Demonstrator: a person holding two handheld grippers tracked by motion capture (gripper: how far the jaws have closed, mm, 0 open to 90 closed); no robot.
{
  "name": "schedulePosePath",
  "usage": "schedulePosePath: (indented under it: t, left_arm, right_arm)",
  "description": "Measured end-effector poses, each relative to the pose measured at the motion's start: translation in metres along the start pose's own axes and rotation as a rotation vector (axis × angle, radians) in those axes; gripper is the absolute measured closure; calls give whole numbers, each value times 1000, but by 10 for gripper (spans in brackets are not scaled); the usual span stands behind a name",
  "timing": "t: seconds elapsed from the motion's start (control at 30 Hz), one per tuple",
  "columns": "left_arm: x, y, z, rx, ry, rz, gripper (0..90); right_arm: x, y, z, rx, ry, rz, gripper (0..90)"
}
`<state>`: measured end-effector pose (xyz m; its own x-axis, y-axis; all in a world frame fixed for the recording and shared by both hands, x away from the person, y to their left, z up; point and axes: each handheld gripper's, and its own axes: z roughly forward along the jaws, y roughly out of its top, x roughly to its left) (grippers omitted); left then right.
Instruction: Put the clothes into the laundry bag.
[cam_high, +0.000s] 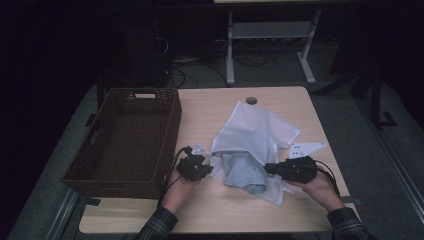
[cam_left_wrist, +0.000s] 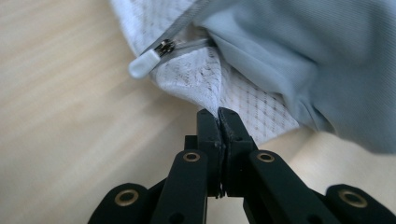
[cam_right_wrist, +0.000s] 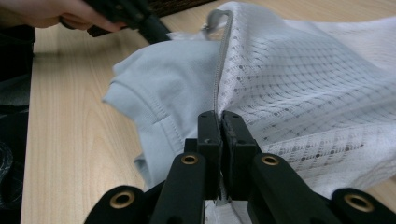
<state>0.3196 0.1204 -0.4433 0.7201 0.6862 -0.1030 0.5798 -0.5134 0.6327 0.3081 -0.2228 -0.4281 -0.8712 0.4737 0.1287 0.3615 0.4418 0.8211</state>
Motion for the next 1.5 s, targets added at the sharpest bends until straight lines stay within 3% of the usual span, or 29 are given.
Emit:
schedulePosePath:
  t: [0.17, 0.27, 0.37, 0.53, 0.67, 0.87, 1.03, 1.1, 1.17, 1.27, 1.5]
  left_arm:
    - [-9, -16, -9, 27, -12, 6, 870]
    - [-13, -21, -14, 30, -13, 6, 791]
    - [-18, -16, -25, -5, -37, 11, 683]
    - [-38, -3, -35, -81, -139, 71, 504]
    - [-57, 7, -30, -63, -192, 149, 422]
    - [-64, 15, -14, -46, -205, 178, 364]
    - [-66, 19, 3, -11, -201, 190, 436]
    - [-67, 21, 10, 1, -197, 191, 536]
    - [-67, 22, 13, 7, -185, 203, 697]
    - [-67, 25, 18, -7, -181, 192, 837]
    - [-65, 35, 13, -69, -147, 168, 861]
  right_arm:
    - [2, 1, 1, 0, 3, -4, 863]
    - [3, 1, 1, 3, 4, -7, 862]
    - [3, 1, 1, 1, 3, -7, 862]
    - [3, 1, 1, 3, 5, -7, 862]
    - [3, 2, 2, 3, 6, -8, 862]
    - [4, 2, 2, -1, 6, -7, 862]
    - [3, 3, 2, -4, 9, -6, 862]
    - [4, 3, 2, -7, 13, -4, 862]
    - [5, 5, 3, -8, 15, -8, 863]
    - [7, 7, 4, -9, 21, -12, 866]
    - [10, 12, 3, -17, 38, -22, 869]
